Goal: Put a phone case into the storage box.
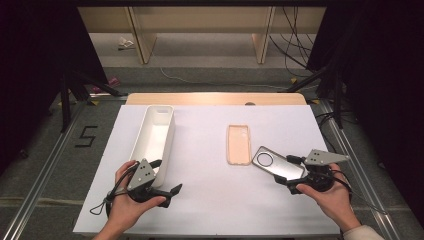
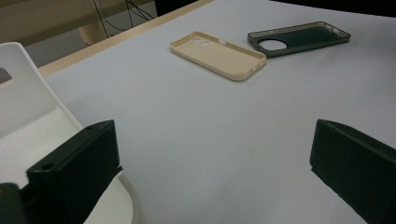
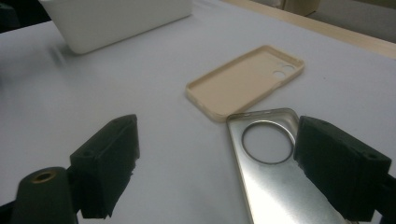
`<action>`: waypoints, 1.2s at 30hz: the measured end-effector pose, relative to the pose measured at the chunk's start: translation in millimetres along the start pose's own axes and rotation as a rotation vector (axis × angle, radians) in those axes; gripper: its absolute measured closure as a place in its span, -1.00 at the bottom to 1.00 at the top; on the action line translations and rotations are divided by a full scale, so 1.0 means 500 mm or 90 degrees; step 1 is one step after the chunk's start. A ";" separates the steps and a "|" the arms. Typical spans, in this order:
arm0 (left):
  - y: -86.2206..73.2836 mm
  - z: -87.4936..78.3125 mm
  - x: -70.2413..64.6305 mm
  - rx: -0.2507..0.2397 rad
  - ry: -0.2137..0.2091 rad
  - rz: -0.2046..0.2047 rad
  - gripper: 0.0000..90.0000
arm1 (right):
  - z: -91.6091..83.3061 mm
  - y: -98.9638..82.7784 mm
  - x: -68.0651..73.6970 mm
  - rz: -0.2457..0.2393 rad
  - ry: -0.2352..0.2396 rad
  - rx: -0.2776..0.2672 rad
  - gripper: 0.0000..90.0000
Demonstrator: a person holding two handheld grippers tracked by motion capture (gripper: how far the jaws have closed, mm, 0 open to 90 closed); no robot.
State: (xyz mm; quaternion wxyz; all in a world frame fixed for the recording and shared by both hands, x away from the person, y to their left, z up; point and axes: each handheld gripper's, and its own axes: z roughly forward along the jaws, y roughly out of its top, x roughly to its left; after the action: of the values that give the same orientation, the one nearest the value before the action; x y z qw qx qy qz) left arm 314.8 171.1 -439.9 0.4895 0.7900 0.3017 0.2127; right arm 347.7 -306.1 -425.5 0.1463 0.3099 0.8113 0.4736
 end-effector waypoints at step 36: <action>-0.002 -0.008 -0.003 0.004 0.009 0.004 -0.97 | 0.062 -0.022 -0.194 0.054 -0.203 0.353 1.00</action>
State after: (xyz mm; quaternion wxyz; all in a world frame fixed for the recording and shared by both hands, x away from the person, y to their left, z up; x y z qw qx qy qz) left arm 311.3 173.0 -439.0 0.4844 0.7910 0.3031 0.2186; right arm 434.3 -351.1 -456.4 0.1618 0.4415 0.8628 0.1860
